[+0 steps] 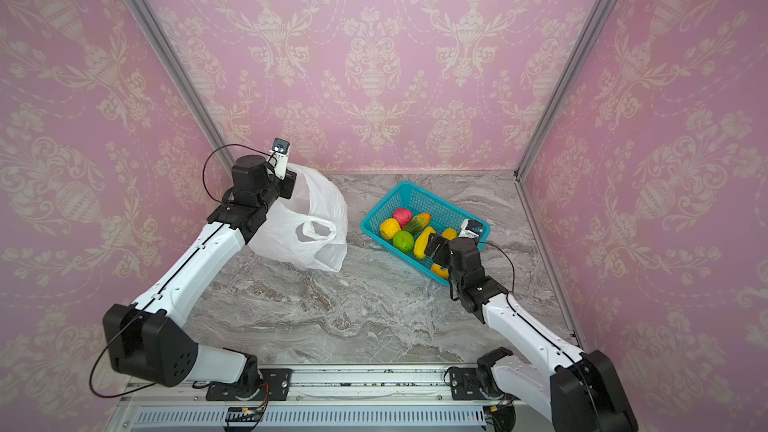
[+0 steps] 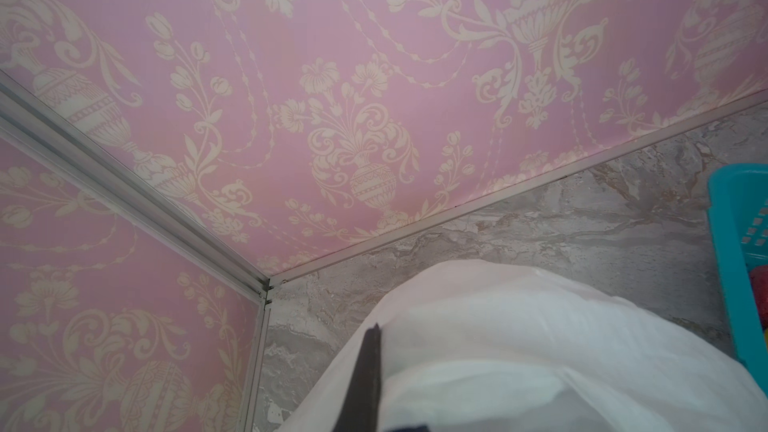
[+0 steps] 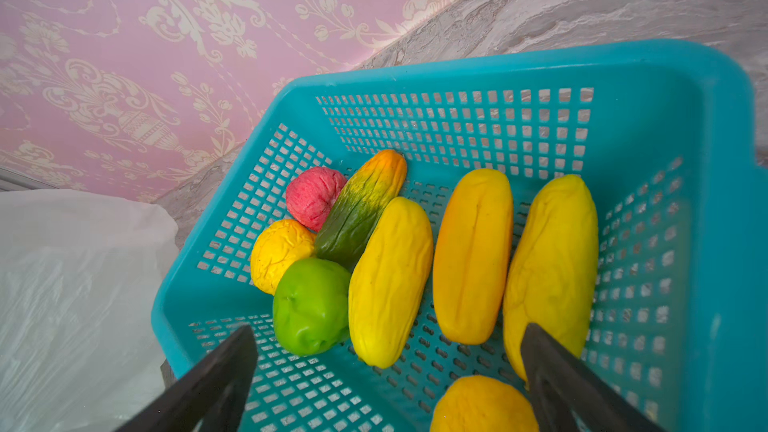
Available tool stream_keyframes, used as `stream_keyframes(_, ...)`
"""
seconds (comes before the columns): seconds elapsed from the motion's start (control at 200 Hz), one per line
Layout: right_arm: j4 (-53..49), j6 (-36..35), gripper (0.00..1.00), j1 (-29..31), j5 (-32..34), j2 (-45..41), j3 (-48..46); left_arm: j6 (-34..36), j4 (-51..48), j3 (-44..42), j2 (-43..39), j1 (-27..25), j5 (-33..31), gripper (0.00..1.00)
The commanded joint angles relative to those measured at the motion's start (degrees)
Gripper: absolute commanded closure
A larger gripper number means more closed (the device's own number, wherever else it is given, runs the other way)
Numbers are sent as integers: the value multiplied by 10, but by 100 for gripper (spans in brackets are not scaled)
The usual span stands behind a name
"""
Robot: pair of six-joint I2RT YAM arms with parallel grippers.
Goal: Untie the knot of the plastic bag and take out the fruit
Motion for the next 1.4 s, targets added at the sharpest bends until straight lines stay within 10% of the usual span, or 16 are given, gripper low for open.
stream_keyframes(0.0, 23, -18, 0, 2, 1, -10, -8, 13, 20, 37, 22, 5, -3, 100)
stream_keyframes(0.38, 18, -14, 0, 2, -13, 22, 11, -81, 57, -2, 93, 5, 87, 100)
stream_keyframes(0.515, 20, -11, 0, 2, -18, -7, -1, -127, 38, 11, 94, 5, 115, 47)
stream_keyframes(0.615, -44, -1, 0, 2, -7, -29, 28, -166, 29, 16, 73, 5, 124, 26)
stream_keyframes(0.645, -83, 15, 0, 2, 10, -35, 44, -174, 28, 13, 61, 5, 125, 1)
stream_keyframes(0.806, -183, 24, 0, 1, 28, -64, 89, -222, 35, -45, -31, 5, 120, 1)
stream_keyframes(0.976, -73, -22, 0, -1, 30, -141, 9, -249, 93, -167, -180, 10, 76, 1)
stream_keyframes(1.396, -32, -134, 0, -45, 115, -188, 52, -289, 8, -445, -460, 26, -201, 1)
